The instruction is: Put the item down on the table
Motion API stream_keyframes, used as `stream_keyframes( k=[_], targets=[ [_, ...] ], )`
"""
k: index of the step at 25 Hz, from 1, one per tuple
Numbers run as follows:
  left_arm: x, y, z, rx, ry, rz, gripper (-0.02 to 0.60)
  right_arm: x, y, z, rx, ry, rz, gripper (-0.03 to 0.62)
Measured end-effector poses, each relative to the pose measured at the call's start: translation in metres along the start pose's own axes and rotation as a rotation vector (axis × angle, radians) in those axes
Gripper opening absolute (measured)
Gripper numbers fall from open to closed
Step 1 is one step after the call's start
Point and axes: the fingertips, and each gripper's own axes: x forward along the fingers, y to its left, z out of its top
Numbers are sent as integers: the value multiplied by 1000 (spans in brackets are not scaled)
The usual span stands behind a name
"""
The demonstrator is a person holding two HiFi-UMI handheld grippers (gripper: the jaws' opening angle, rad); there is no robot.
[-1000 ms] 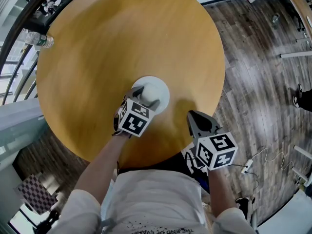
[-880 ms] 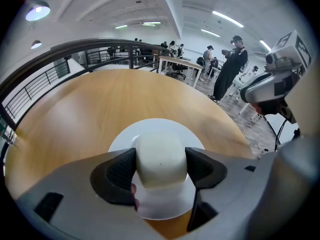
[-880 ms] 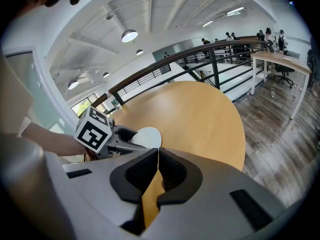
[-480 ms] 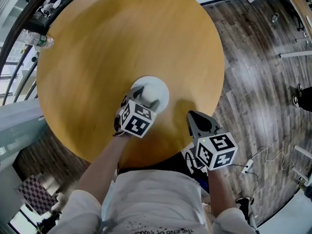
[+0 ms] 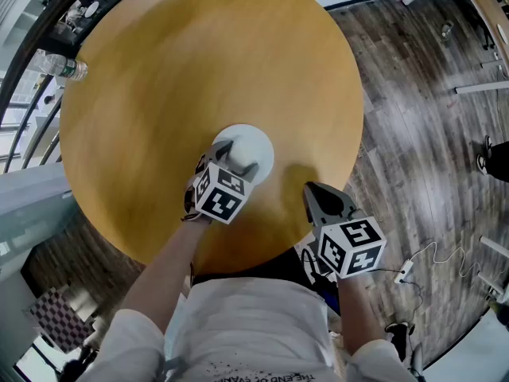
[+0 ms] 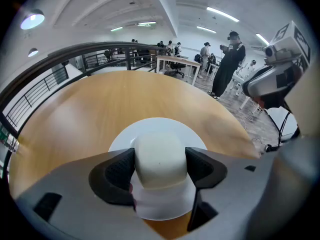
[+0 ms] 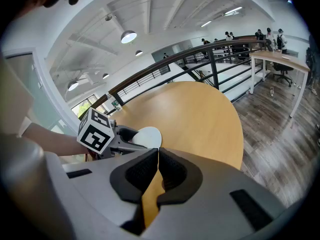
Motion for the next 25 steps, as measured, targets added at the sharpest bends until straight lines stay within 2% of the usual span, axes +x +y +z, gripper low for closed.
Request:
stream_keyframes(
  k=[12, 25],
  targets=[
    [-11, -1, 10, 11, -46, 14, 324, -7, 4, -1, -7, -11, 1, 25],
    [-51, -7, 11, -6, -96, 49, 324, -22, 27, 6, -63, -39, 16, 25]
  ],
)
